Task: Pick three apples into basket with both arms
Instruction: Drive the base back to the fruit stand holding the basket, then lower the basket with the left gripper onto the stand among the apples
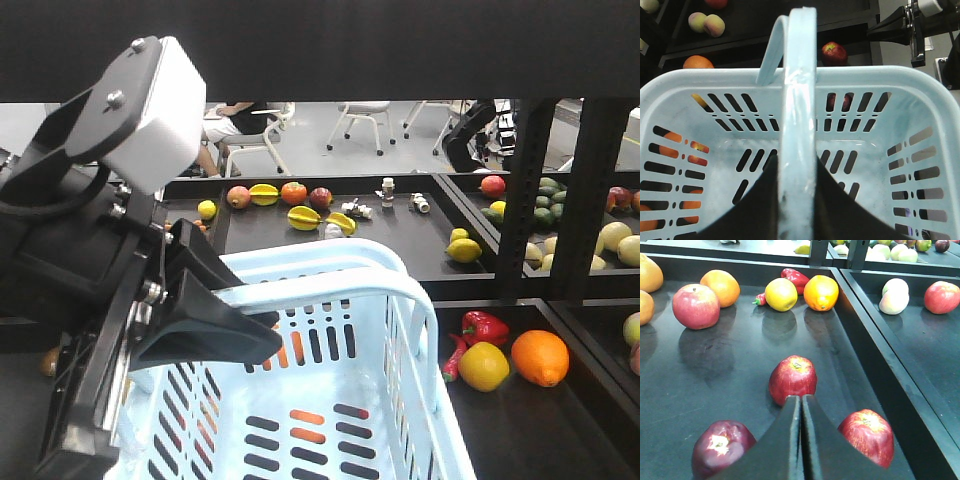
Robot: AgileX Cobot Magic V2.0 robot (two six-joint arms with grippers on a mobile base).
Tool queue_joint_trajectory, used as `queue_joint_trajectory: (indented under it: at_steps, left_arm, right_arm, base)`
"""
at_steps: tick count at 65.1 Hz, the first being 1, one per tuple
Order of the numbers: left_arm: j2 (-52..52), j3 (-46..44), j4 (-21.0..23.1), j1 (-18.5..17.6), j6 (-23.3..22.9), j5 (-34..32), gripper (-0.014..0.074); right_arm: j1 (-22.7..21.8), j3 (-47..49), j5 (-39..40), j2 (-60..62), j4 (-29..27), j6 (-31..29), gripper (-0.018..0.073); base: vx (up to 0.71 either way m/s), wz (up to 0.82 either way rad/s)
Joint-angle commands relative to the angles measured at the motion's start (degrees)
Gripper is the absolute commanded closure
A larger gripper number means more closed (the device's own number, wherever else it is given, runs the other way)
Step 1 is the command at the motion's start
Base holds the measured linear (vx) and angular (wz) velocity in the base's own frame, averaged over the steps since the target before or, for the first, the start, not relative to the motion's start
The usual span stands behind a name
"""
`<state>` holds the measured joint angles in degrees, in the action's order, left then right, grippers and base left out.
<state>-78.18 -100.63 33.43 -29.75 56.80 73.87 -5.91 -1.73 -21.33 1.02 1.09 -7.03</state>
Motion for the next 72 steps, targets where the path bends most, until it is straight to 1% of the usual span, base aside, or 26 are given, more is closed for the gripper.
queue_joint_trajectory:
  at_steps: [1, 9, 17, 22, 35, 54, 65, 72]
  left_arm:
    - [1.5, -1.9, 3.3, -0.3, -0.3, -4.4, 0.0604]
    - [0.5, -1.9, 2.8, -0.3, -0.4, -3.8, 0.0604]
    - [-2.4, -1.4, -1.4, -0.3, -0.8, -3.8, 0.0604]
    - [-4.9, -1.2, -3.3, -0.3, -1.2, -3.7, 0.0604]
    - [-10.0, -1.2, -2.7, -0.3, -1.1, -8.0, 0.0604]
    - [-17.7, -1.2, -2.7, -0.3, -0.9, -8.5, 0.0604]
    - [-21.5, -1.2, -2.7, -0.3, 3.5, -8.3, 0.0604]
    - [-23.5, -1.2, -2.7, -0.3, 3.6, -8.3, 0.0604]
  right_arm:
    - [-0.1, 0.2, 4.0, -0.2, 0.4, 0.0, 0.0564]
    - [-0.1, 0.2, 4.0, -0.2, 0.4, 0.0, 0.0564]
    - [-0.1, 0.2, 4.0, -0.2, 0.4, 0.0, 0.0564]
    - [-0.1, 0.2, 4.0, -0.2, 0.4, 0.0, 0.0564]
    - [-0.1, 0.2, 4.0, -0.2, 0.4, 0.0, 0.0564]
    - [-0.1, 0.2, 4.0, -0.2, 0.4, 0.0, 0.0564]
    - [-0.1, 0.2, 4.0, -0.2, 0.4, 0.0, 0.0564]
    - [-0.1, 0.2, 4.0, -0.2, 0.4, 0.0, 0.0564]
  base:
    - [0.00, 0.00]
    - [0.00, 0.00]
    - [0.00, 0.00]
    - [0.00, 0.00]
    - [0.00, 0.00]
    - [0.00, 0.00]
    - [0.00, 0.00]
    - [0.00, 0.00]
